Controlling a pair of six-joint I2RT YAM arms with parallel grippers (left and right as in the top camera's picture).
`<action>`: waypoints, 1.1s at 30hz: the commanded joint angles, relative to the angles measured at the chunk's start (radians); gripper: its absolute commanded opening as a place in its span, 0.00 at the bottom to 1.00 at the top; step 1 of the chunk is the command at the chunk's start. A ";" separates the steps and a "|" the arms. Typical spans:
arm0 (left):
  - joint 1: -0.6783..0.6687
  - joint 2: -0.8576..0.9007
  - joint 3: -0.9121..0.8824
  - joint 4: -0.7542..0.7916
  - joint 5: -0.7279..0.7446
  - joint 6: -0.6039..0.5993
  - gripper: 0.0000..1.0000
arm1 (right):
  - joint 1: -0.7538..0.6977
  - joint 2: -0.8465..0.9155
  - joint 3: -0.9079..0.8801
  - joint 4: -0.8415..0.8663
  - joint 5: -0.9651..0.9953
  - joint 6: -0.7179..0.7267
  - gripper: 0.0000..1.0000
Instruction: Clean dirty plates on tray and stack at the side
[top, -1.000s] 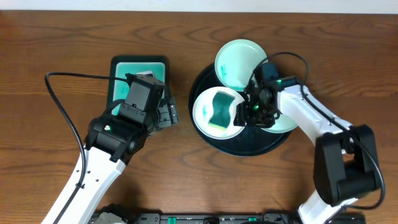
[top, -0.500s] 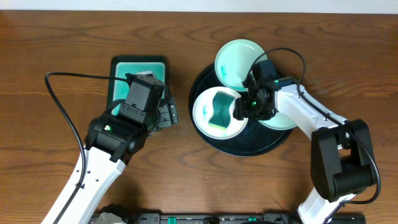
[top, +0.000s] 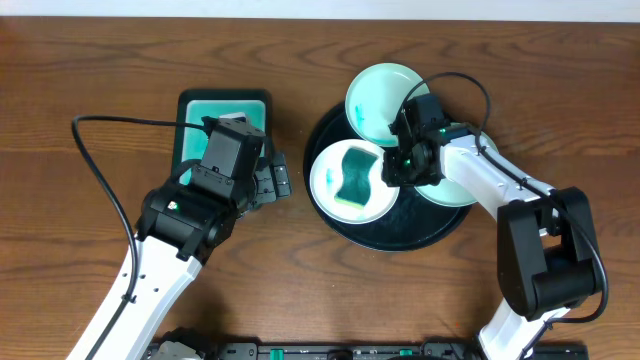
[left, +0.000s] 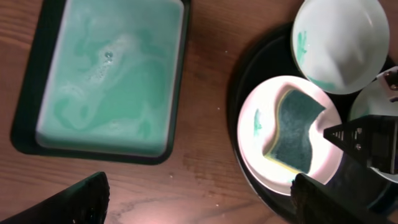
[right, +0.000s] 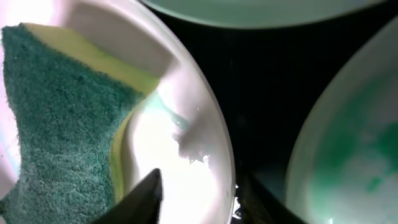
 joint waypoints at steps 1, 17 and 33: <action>0.004 0.010 -0.003 -0.001 0.062 -0.019 0.93 | 0.004 0.010 -0.002 0.004 0.034 0.003 0.28; -0.005 0.255 -0.004 0.211 0.423 0.105 0.84 | 0.004 0.021 -0.003 0.024 0.089 0.002 0.27; -0.045 0.347 -0.004 0.281 0.424 0.105 0.69 | 0.004 0.101 -0.004 0.023 0.074 0.003 0.02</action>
